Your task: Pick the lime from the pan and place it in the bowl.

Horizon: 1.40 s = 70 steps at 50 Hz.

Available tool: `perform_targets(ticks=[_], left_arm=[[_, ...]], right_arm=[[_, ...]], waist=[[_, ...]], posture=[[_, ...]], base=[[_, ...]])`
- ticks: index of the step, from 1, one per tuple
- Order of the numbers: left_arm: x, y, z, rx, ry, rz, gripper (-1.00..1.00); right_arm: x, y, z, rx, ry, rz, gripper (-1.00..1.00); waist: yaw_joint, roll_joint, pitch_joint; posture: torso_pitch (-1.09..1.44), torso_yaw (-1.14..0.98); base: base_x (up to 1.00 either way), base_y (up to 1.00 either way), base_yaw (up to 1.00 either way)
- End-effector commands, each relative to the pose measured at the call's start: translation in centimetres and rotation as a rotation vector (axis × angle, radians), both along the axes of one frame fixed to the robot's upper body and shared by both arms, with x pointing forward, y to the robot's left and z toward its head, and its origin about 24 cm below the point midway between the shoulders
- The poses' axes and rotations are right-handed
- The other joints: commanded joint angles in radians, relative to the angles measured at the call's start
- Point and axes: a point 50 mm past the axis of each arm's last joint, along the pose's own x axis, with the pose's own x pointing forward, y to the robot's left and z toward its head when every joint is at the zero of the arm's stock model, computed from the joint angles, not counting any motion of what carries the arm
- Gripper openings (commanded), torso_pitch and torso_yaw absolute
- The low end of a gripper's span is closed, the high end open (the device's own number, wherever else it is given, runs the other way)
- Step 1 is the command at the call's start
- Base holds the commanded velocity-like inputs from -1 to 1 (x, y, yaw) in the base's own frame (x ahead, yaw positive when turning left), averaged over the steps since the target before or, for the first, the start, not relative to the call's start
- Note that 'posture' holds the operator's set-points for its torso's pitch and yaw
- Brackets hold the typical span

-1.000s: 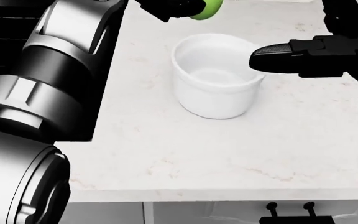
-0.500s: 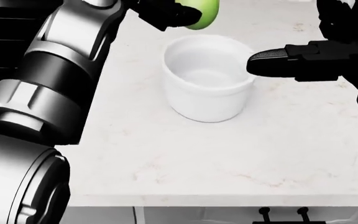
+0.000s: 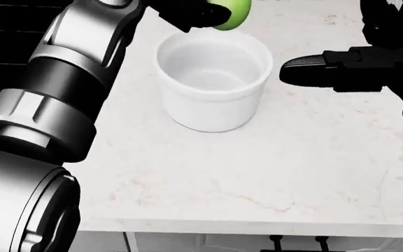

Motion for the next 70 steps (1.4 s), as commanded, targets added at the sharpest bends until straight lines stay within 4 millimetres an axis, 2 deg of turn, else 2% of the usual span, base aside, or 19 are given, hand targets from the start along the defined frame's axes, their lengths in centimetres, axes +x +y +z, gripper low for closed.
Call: perform_targets(ticks=[1,9,20,38,65,68,70], left_arm=[[-0.7,-0.4,3.6,-0.025,-0.127,-0.02,-0.69],[-0.6,-0.1,3.6,-0.025,-0.128,-0.014,-0.69],[-0.8,0.0,4.3,0.018,-0.132,-0.05,-0.69],[-0.6,0.0,2.1,0.153,-0.059,-0.11,-0.65],[-0.6,-0.2,1.0,0.178,-0.045,-0.122,-0.55],[-0.5,-0.1,0.8,0.18,-0.047,-0.115,-0.46],[-0.5,-0.1,0.7,0.183,-0.053,-0.11,-0.47]], right_arm=[[-0.6,-0.2,1.8,-0.003,-0.103,-0.011,1.0],[-0.7,-0.1,1.9,-0.005,-0.104,-0.011,1.0],[-0.7,-0.2,2.0,-0.004,-0.107,-0.012,1.0],[-0.6,-0.3,1.9,-0.001,-0.11,-0.011,1.0],[-0.8,-0.3,2.0,-0.003,-0.113,-0.014,1.0],[-0.7,-0.3,2.0,-0.005,-0.113,-0.013,1.0],[-0.7,-0.4,2.0,-0.004,-0.113,-0.013,1.0]], waist=[[-0.001,-0.005,-0.04],[0.009,-0.021,-0.043],[0.015,-0.021,-0.042],[0.016,-0.022,-0.041],[0.016,-0.026,-0.042],[0.016,-0.026,-0.042],[0.016,-0.026,-0.042]], posture=[[0.0,0.0],[0.0,0.0],[0.0,0.0],[0.0,0.0],[0.0,0.0],[0.0,0.0],[0.0,0.0]], base=[[0.0,0.0,0.0],[0.0,0.0,0.0],[0.0,0.0,0.0],[0.0,0.0,0.0],[0.0,0.0,0.0],[0.0,0.0,0.0],[0.0,0.0,0.0]])
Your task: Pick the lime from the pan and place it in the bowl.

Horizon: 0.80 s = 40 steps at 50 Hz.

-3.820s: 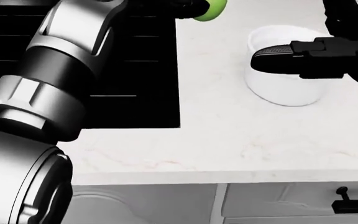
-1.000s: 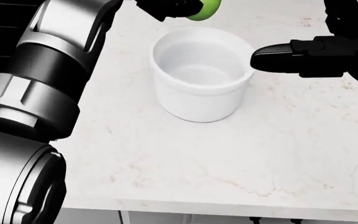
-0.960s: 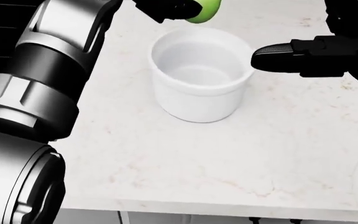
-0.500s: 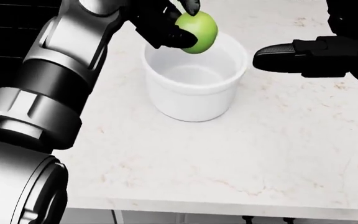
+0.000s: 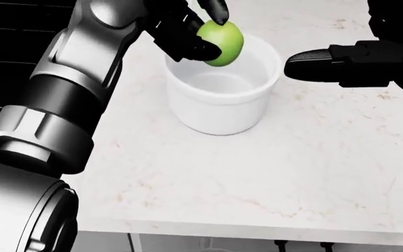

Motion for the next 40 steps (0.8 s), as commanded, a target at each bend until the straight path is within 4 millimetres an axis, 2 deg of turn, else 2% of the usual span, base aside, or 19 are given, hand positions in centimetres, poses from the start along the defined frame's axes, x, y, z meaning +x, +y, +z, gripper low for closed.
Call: perform_targets(ticks=[1,8,40], left_arm=[[-0.4,-0.4,3.1,-0.022,-0.12,-0.015,-0.48],[-0.4,-0.5,3.1,-0.002,-0.14,-0.014,-0.4],[-0.2,-1.4,0.7,0.09,-0.163,-0.008,-0.47]], right_arm=[[-0.5,-0.1,1.5,-0.002,-0.083,-0.01,1.0],[-0.5,-0.1,1.4,-0.002,-0.082,-0.009,1.0],[-0.5,-0.3,1.5,-0.002,-0.086,-0.012,1.0]], waist=[[0.0,-0.003,-0.03],[0.0,-0.003,-0.032],[0.0,-0.005,-0.034]], posture=[[0.0,0.0],[0.0,0.0],[0.0,0.0]], base=[[0.0,0.0,0.0],[0.0,0.0,0.0],[0.0,0.0,0.0]])
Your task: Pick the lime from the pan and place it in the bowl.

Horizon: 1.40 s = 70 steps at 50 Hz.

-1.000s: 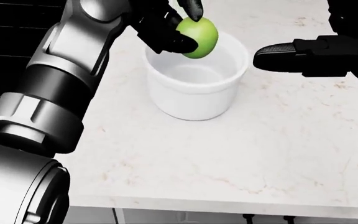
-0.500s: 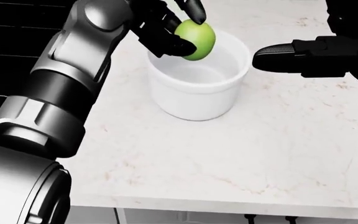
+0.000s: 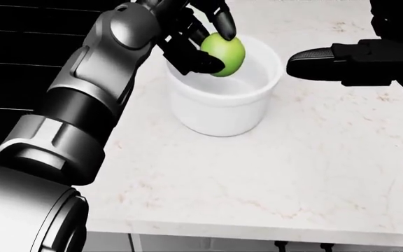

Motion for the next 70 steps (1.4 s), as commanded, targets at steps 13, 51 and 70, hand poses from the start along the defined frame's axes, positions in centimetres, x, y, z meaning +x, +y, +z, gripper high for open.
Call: perform_targets(ticks=[13,51,70], left_arm=[[-0.2,-0.2,2.5,-0.002,-0.091,-0.008,-0.1],[-0.8,-0.1,6.9,-0.092,-0.148,-0.022,-0.03],[-1.8,5.1,9.5,-0.245,-0.21,0.083,0.34]], right_arm=[[-0.5,-0.1,1.4,-0.003,-0.082,-0.008,1.0],[-0.4,-0.1,1.3,-0.001,-0.077,-0.011,1.0],[4.2,0.4,6.5,-0.059,-0.097,-0.018,1.0]], waist=[[0.0,-0.003,-0.026],[-0.001,-0.001,-0.025],[-0.012,0.022,-0.02]], posture=[[0.0,0.0],[0.0,0.0],[0.0,0.0]], base=[[0.0,0.0,0.0],[0.0,0.0,0.0],[0.0,0.0,0.0]])
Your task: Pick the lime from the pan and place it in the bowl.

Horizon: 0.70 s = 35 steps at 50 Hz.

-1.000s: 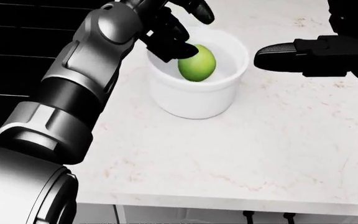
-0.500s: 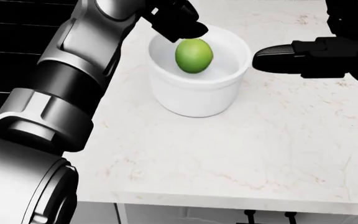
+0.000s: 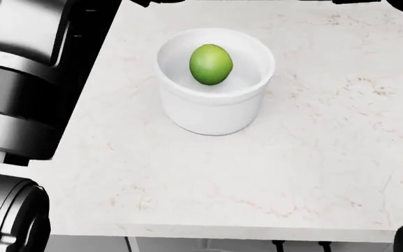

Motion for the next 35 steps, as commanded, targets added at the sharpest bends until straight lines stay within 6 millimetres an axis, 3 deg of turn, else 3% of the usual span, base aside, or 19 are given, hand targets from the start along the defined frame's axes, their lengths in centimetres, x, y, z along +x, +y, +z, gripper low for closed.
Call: perform_targets(ticks=[1,2,5,14,35], left_arm=[[-0.9,0.3,2.6,-0.027,-0.09,0.001,0.65],[-0.9,0.6,2.6,-0.038,-0.093,0.012,0.91],[-1.2,1.6,2.6,-0.083,-0.103,0.046,1.0],[-1.1,3.8,2.6,-0.197,-0.164,0.157,1.0],[-1.9,6.5,3.2,-0.354,-0.276,0.249,1.0]], right_arm=[[-0.4,0.2,2.2,-0.018,-0.091,0.003,1.0],[-0.2,0.3,2.5,-0.021,-0.095,0.007,1.0],[0.1,0.5,3.2,-0.025,-0.108,0.013,1.0],[0.6,1.1,3.9,-0.048,-0.126,0.028,1.0],[1.3,2.2,5.6,-0.102,-0.217,0.061,1.0]], waist=[[-0.001,-0.001,-0.03],[0.0,0.0,-0.029],[-0.001,0.004,-0.028],[-0.001,0.012,-0.026],[-0.006,0.026,-0.024]], posture=[[0.0,0.0],[0.0,0.0],[0.0,0.0],[0.0,0.0],[0.0,0.0]], base=[[0.0,0.0,0.0],[0.0,0.0,0.0],[0.0,0.0,0.0],[0.0,0.0,0.0],[0.0,0.0,0.0]])
